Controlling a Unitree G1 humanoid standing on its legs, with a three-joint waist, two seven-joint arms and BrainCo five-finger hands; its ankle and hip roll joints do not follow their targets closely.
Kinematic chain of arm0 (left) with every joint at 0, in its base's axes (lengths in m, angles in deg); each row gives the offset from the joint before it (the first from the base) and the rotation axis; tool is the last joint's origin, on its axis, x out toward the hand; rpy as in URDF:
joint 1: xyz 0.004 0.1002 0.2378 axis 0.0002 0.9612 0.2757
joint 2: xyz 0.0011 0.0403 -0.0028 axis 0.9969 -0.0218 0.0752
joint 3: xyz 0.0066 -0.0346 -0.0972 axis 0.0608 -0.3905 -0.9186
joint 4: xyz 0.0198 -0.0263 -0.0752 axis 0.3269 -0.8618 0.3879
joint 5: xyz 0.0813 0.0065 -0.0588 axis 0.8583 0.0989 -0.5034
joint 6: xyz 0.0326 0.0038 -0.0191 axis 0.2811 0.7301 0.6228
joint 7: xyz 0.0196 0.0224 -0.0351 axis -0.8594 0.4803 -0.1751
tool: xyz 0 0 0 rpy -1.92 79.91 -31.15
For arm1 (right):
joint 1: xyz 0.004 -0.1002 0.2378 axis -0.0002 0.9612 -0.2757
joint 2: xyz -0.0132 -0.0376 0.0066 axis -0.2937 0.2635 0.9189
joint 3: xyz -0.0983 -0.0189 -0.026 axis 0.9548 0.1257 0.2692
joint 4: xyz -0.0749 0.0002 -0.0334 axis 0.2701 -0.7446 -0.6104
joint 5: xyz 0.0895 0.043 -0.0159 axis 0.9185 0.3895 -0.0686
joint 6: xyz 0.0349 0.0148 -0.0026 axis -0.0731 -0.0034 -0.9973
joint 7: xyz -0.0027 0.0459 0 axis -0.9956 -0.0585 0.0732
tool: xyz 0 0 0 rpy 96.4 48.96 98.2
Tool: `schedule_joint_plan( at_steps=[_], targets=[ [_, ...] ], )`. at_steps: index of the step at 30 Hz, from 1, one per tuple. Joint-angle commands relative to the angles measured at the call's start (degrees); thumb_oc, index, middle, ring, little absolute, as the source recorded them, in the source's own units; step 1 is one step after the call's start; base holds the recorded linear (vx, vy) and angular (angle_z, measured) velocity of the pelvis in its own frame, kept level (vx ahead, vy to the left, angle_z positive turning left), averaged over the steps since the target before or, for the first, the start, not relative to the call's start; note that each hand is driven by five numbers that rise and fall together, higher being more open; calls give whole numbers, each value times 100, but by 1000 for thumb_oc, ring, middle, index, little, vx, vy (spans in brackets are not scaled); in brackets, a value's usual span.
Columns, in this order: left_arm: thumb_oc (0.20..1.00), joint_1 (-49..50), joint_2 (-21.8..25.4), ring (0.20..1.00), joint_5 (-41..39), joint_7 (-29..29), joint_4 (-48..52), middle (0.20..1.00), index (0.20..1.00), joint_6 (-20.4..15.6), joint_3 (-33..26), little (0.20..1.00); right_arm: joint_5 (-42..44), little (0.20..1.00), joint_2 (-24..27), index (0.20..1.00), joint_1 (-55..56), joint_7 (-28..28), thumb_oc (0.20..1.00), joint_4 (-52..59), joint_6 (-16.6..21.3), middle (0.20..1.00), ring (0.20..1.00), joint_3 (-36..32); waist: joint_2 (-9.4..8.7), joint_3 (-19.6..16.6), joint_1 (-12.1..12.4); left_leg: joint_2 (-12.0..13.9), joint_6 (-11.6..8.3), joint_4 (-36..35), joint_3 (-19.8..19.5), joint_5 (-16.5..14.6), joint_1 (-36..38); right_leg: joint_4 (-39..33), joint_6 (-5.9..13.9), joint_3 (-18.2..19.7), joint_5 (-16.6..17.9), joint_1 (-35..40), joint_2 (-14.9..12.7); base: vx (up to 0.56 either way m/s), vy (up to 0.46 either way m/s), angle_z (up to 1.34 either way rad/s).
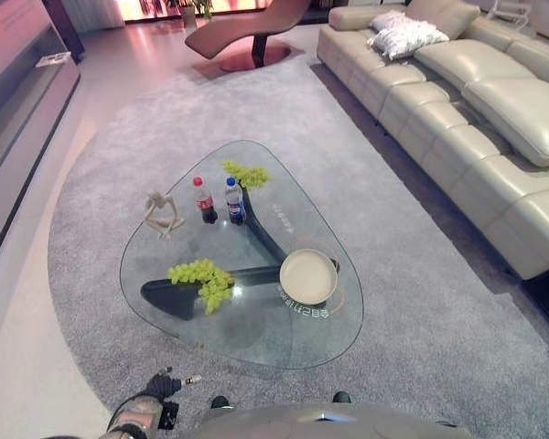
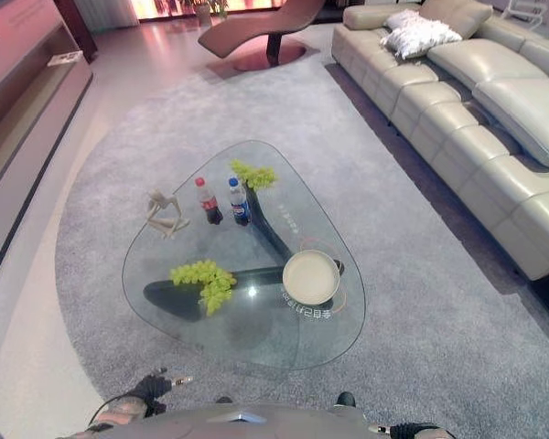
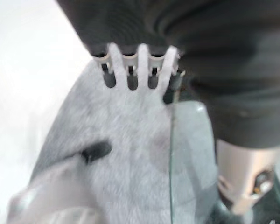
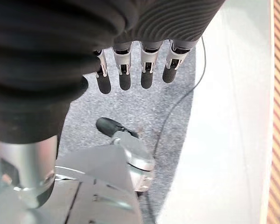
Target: Pick up fruits into the plate
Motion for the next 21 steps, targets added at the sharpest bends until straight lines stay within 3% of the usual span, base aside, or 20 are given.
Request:
schedule_joint_plan(
  at_steps=[1,5,12,21],
  targets=[
    [1000,-1042,529,1000,557,-652,301,1000,1000,-115,328,1000,206,1000,334,1000,-895,27,1000,-231,-72,1000,1000,324,87,647,-115,-133,228,159,-77,-396,-185,359,-1,8,-359,-116,21,-185,55,-14],
    [1000,-1542,1014,1000,1116,-868,521,1000,1000,8,637,1000,298,1000,502,1000,-1061,108,1000,-235,124,1000,1000,309,175,873,-197,-197,250,74,-116,-338,-293,299,-9,90,-297,-223,60,-100,66,-7],
    [1000,-2202,1891,1000,1852,-426,956,1000,1000,-410,933,1000,454,1000,763,1000,-1099,152,1000,-54,263,1000,1000,324,197,1257,-267,-301,249,90,-98,-285,-512,334,-9,55,-250,-444,41,-64,38,-3],
    [1000,-3781,3011,1000,3154,-550,755,1000,1000,-707,1756,1000,630,1000,1119,1000,-1301,29,1000,-22,433,1000,1000,433,78,1959,-388,-375,250,423,13,-249,-1213,670,-65,129,-263,-1125,106,-102,-3,-2]
  ],
)
